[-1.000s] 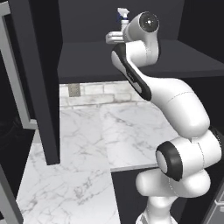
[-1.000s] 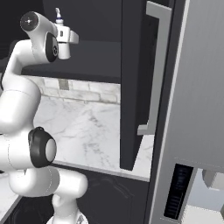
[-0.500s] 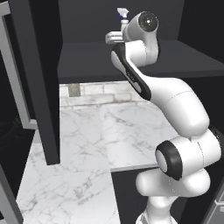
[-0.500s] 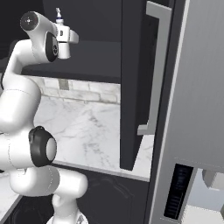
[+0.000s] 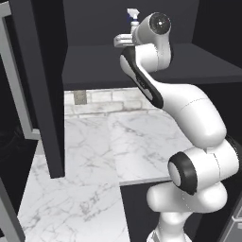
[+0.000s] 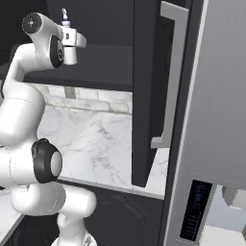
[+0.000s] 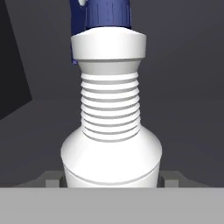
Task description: Move the cutting board and knife to the sink. Then move spray from the cabinet to the counter.
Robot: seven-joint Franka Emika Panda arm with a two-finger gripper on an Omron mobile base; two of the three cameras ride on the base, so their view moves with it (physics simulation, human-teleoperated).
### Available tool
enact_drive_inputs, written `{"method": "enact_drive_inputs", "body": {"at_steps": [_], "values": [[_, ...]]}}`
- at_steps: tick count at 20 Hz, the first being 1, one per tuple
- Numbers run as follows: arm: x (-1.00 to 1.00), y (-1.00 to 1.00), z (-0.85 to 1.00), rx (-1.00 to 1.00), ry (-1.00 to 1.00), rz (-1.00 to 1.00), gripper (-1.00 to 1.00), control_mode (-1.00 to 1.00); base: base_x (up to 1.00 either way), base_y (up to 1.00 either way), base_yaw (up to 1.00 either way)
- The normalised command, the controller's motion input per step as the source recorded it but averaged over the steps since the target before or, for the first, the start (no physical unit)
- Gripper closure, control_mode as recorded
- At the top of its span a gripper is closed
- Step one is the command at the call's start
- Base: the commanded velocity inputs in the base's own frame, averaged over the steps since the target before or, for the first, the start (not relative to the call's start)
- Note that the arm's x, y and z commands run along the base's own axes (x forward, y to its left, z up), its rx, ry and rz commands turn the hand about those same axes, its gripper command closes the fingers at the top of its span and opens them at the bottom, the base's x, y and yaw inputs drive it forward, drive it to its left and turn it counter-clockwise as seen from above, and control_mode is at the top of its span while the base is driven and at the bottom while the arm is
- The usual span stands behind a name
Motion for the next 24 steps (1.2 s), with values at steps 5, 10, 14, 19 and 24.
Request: {"method": "enact_drive_inputs", "body": {"at_steps": [5,10,14,19,24], "values": [[-0.05,0.0,0.01,0.0,-0.02,0.0,1.0,-1.0,0.0,0.0,0.0],[-0.19,0.0,0.01,0.0,-0.08,0.0,1.0,-1.0,0.0,0.0,0.0],[-0.04,0.0,0.0,0.0,0.0,0.0,1.0,-1.0,0.0,0.0,0.0],[-0.49,-0.02,0.02,0.0,-0.02,0.0,1.0,-1.0,0.0,0.0,0.0],[-0.7,-0.13,0.01,0.0,-0.03,0.0,1.0,-1.0,0.0,0.0,0.0]]}}
